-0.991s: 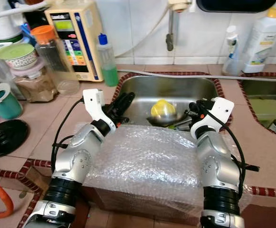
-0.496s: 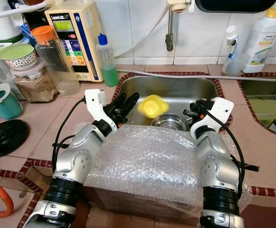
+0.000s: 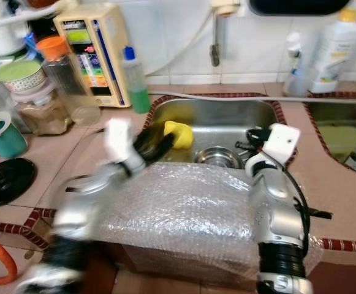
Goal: Kitchen organization
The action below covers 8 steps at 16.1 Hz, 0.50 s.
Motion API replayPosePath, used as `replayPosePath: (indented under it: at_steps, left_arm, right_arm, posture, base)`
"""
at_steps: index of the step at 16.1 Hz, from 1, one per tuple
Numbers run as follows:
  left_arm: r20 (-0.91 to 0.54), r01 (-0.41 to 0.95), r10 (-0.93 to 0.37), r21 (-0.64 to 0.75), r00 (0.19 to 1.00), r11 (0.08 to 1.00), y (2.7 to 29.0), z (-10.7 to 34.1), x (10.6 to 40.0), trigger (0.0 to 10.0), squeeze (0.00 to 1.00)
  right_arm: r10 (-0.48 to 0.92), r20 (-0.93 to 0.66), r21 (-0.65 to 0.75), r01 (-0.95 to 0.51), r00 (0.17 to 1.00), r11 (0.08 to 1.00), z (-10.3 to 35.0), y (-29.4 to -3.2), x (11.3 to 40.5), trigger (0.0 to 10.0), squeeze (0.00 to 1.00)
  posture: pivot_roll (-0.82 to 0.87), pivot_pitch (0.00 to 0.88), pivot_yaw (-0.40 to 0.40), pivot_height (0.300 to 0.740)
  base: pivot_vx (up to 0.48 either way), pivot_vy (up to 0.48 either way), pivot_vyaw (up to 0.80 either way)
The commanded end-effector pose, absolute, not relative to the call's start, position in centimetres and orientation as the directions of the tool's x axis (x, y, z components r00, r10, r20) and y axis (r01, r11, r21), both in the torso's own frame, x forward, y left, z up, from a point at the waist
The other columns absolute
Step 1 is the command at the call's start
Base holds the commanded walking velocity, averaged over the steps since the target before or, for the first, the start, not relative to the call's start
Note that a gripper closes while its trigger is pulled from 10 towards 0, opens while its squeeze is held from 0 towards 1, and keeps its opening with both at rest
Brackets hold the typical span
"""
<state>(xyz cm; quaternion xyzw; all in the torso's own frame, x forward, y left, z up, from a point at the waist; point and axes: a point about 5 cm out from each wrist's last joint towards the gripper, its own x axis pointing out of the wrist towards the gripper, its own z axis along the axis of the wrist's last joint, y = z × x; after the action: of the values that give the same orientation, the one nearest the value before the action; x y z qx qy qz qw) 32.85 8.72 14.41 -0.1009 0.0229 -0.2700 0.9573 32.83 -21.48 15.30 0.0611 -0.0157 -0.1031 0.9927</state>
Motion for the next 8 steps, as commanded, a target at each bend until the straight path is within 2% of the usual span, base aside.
replayPosePath:
  at_steps: [1,3,5,7,8]
  left_arm:
    - [-0.002,0.491,-0.497,-0.152,0.868,0.858,9.5,14.6,33.2,10.0,1.0]
    - [0.005,0.483,-0.487,-0.147,0.873,0.863,9.7,14.7,33.5,10.0,1.0]
    - [0.022,0.461,-0.463,-0.141,0.886,0.876,9.7,15.0,33.6,10.0,1.0]
    - [0.043,0.396,-0.394,-0.085,0.918,0.914,10.2,15.8,33.6,10.0,1.0]
    - [0.012,0.287,-0.287,-0.049,0.958,0.957,11.4,15.8,33.7,10.0,1.0]
  right_arm:
    - [-0.179,0.053,0.086,0.174,0.982,0.981,15.8,-20.8,32.8,9.6,0.0]
    - [-0.161,0.066,0.076,0.156,0.985,0.985,16.1,-20.7,32.8,10.0,0.0]
    - [-0.15,0.083,0.041,0.147,0.985,0.988,16.4,-20.6,32.8,10.0,0.0]
    - [-0.149,0.122,-0.011,0.152,0.981,0.988,16.8,-20.6,32.6,10.0,0.0]
    - [-0.127,0.136,-0.053,0.135,0.983,0.989,17.0,-20.7,32.1,10.0,0.0]
  posture:
    - [-0.01,0.0,0.15,0.74]
    - [-0.02,0.0,0.147,0.74]
    - [-0.03,0.0,0.15,0.74]
    - [-0.03,0.0,0.144,0.74]
    - [-0.03,0.0,0.122,0.74]
  base:
    - [0.0,0.0,0.0]
    - [0.0,0.0,0.0]
    - [0.0,0.0,0.0]
    - [0.0,0.0,0.0]
    - [0.0,0.0,0.0]
